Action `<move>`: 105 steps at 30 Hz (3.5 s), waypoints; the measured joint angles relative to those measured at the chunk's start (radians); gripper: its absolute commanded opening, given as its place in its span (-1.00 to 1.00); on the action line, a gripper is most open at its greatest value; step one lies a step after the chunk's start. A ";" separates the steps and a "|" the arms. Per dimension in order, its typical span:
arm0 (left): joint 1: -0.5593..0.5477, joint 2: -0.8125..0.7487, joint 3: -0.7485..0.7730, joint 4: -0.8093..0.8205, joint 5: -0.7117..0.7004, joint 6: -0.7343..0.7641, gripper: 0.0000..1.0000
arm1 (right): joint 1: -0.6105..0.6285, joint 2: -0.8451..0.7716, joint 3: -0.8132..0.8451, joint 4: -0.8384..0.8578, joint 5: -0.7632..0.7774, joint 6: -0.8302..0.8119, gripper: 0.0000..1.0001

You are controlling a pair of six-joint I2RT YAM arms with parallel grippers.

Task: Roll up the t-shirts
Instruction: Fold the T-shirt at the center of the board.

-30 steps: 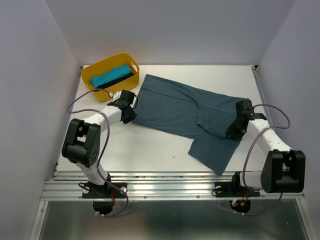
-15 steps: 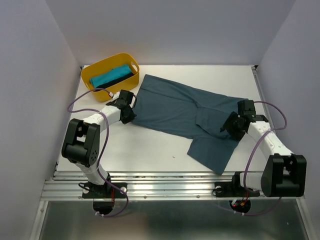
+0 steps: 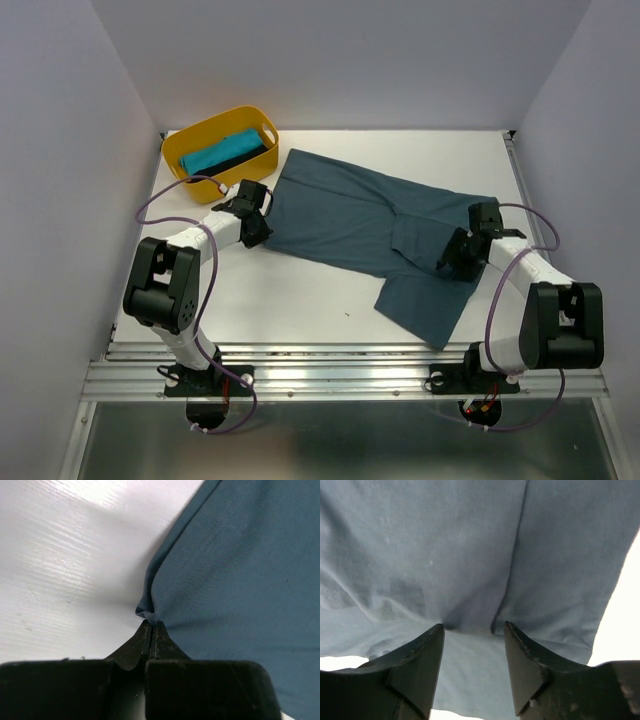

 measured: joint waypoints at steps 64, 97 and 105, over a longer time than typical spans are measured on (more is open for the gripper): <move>0.000 0.014 0.000 0.000 0.007 -0.008 -1.00 | 0.230 -0.344 -0.157 -0.399 0.044 0.464 0.06; 0.000 0.014 0.000 0.000 0.008 -0.023 -1.00 | 0.269 -0.265 -0.207 -0.383 0.075 0.463 0.20; 0.000 0.014 0.009 -0.014 0.002 -0.022 -1.00 | 0.269 -0.335 -0.275 -0.349 0.068 0.487 -0.24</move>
